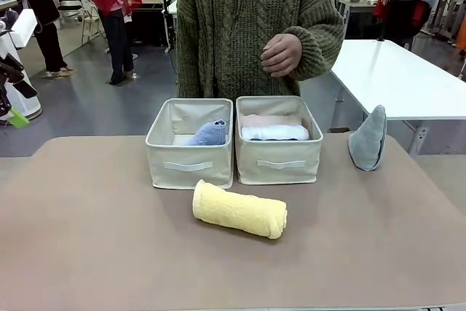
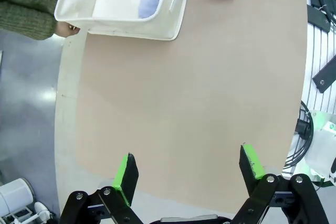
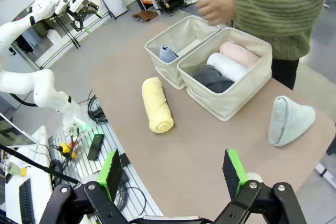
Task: Sort the towels based on their folding style.
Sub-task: Pick up another triangle-folded towel from the table and place it in the left Fabric basket.
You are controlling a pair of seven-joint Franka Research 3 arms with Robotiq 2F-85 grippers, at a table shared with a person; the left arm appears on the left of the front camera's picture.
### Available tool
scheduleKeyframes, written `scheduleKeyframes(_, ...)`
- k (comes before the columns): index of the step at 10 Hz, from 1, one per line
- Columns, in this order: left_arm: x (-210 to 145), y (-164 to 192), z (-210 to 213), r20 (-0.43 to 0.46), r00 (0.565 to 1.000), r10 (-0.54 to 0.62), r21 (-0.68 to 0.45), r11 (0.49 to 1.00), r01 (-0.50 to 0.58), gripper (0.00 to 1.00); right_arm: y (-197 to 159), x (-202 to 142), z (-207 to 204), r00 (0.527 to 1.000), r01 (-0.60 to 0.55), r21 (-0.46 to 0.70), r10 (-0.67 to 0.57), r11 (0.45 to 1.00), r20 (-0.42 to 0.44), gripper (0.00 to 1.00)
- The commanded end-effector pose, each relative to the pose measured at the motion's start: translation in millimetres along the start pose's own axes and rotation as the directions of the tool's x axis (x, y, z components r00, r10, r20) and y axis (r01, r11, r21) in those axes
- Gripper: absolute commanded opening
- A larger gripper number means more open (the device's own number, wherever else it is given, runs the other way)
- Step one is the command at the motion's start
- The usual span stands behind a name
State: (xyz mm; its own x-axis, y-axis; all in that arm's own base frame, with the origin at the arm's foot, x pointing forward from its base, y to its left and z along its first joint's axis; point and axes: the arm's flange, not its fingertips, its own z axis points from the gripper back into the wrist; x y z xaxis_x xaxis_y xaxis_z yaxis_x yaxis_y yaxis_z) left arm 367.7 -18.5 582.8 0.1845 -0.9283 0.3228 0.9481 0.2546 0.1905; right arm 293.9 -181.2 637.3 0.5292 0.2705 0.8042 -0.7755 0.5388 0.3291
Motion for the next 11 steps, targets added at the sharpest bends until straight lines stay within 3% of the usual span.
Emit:
scheduleKeyframes(1,-28,40,4,0.153,0.987,0.041,-0.095,0.995,-0.026,1.00,-1,1,-1,1.000,-0.017,0.016,0.016,1.000,0.027,1.00)
scheduleKeyframes(3,-88,79,5,0.381,0.921,0.076,-0.207,0.978,0.005,1.00,-1,1,-1,1.000,-0.017,0.016,0.016,1.000,0.027,1.00)
scheduleKeyframes(4,-111,108,2,0.453,0.887,0.093,-0.254,0.967,0.029,1.00,-1,1,-1,1.000,-0.017,0.016,0.016,1.000,0.027,1.00)
scheduleKeyframes(6,-171,129,1,0.614,0.786,0.071,-0.229,0.969,0.092,1.00,-1,1,-1,1.000,-0.017,0.016,0.016,1.000,0.027,1.00)
scheduleKeyframes(9,-248,133,14,0.716,0.686,0.133,-0.204,0.979,0.023,1.00,-1,1,-1,1.000,-0.017,0.016,0.016,1.000,0.027,1.00)
scheduleKeyframes(10,-267,118,32,0.748,0.652,0.123,-0.166,0.986,0.005,1.00,-1,1,-1,1.000,-0.017,0.016,0.016,1.000,0.027,1.00)
scheduleKeyframes(11,-276,117,46,0.749,0.653,0.110,-0.151,0.989,0.006,1.00,-1,1,-1,1.000,-0.017,0.016,0.016,1.000,0.027,1.00)
